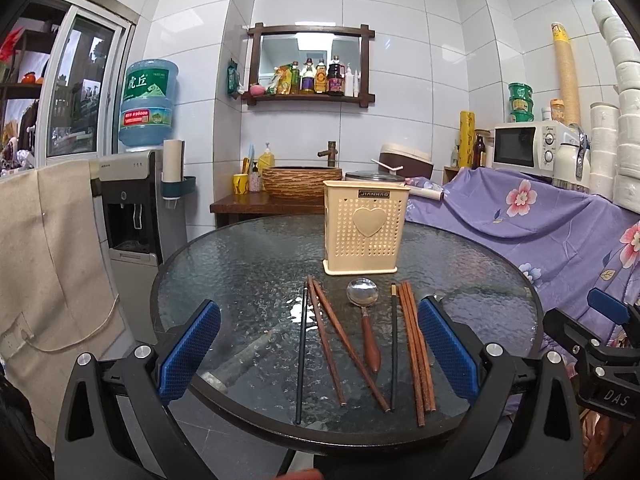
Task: Organize utensils
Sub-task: 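Lower the right gripper onto the metal spoon and close on its handle, then lift the metal spoon with the right gripper toward the cream caddy, then lower the spoon into the caddy and open the right gripper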
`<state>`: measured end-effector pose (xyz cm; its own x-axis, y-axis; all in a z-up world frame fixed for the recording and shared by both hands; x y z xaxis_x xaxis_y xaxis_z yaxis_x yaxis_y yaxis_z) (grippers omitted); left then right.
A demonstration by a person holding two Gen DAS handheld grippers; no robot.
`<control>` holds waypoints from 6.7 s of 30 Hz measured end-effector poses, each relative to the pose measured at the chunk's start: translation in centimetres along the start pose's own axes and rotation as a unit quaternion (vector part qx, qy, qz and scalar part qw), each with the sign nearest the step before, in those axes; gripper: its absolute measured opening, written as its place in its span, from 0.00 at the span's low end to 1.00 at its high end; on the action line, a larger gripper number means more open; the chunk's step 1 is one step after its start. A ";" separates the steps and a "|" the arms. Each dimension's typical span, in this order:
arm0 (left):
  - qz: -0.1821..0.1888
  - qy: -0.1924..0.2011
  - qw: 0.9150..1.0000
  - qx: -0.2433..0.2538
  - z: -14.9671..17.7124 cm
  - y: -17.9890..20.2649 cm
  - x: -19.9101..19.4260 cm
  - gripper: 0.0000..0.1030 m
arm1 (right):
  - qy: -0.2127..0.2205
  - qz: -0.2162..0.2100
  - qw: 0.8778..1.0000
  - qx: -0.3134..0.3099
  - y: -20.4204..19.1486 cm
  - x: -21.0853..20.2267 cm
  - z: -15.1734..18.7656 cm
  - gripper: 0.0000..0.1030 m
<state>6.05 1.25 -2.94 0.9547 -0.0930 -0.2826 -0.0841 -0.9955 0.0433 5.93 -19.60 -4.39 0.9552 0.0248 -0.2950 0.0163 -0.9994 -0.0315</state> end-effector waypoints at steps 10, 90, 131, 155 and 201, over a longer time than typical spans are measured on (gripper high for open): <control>0.006 -0.119 0.992 -0.027 1.2 -3.0 5.9 0.94 | -0.115 0.014 0.993 -0.005 0.8 6.4 1.1 0.95; 0.047 -0.340 0.938 0.048 0.6 -4.2 26.2 0.18 | -0.343 0.024 0.938 -0.031 1.5 29.9 -1.1 0.41; 0.073 -0.190 0.979 0.001 -10.0 -5.2 21.1 0.07 | -0.158 -0.029 0.987 -0.028 0.2 24.3 -9.2 0.38; 0.073 -0.099 0.992 -0.007 -15.1 -5.7 15.5 0.07 | -0.086 -0.064 0.993 -0.055 -1.4 20.0 -12.6 0.38; 0.113 -0.011 0.994 -0.006 -32.3 -0.5 19.4 0.07 | 0.020 -0.057 0.996 -0.073 -6.6 28.1 -28.7 0.38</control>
<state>33.84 0.51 22.52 0.9053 -0.3143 -0.2858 -0.2918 -0.9490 0.1192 41.09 -13.02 14.91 0.9556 0.1397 -0.2594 0.1646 -0.9834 0.0767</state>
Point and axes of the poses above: each gripper's, at about its wrist camera, not at the fingertips, and x roughly the way its jaws point, y to its right, z to its underside, the point moved 5 cm from there along x, roughly the way its jaws point, and after that the axes turned 4 degrees about z, right-handed, at the moved point
